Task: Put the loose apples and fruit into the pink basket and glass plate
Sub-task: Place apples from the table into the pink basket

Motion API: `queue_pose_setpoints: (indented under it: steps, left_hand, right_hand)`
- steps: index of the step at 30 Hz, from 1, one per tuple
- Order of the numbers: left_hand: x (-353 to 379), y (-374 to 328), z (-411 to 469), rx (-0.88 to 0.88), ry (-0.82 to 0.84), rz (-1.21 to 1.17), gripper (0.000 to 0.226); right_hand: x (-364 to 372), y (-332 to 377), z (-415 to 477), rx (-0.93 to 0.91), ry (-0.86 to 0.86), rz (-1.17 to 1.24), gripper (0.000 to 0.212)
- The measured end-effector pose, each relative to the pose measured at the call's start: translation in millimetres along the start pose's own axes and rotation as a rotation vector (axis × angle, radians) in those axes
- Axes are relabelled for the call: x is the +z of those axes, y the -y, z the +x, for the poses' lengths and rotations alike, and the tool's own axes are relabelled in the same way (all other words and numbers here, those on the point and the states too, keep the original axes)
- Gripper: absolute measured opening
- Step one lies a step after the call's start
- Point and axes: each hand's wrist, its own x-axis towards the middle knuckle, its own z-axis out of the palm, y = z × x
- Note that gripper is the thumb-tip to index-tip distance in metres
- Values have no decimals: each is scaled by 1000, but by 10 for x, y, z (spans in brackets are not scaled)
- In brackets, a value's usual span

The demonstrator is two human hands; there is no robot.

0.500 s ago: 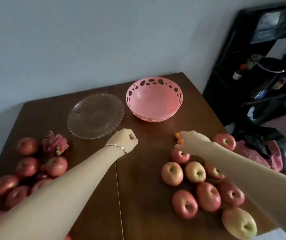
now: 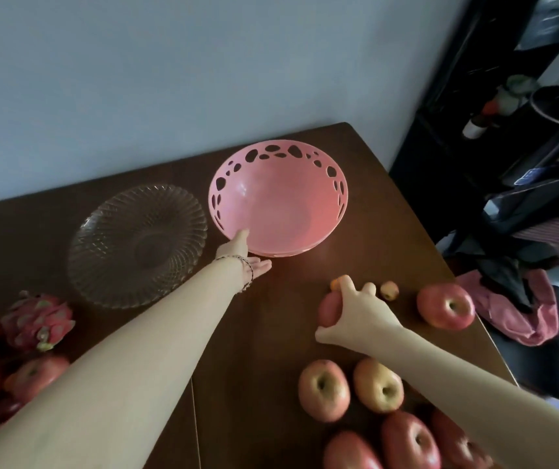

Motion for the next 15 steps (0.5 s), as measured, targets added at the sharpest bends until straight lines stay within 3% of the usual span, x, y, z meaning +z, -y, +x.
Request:
queue_pose_setpoints:
  steps: [3,8,11,15]
  left_hand:
    - [78,-37,145,4,17,-17,37]
    - [-42,-99,92,25,-20,3,30]
    - [-321,-85,-190,65,-14,41,43]
    - [-932,97,-673,262,-49,348,51]
  right_hand:
    - [-219,62,-15,-78,-93,96,72]
    - [-470,164,-148,-165,-225,242,76]
    - [-623,277,-340,-268,-329,324,71]
    - [-750,522,-685,-421,-401,328,71]
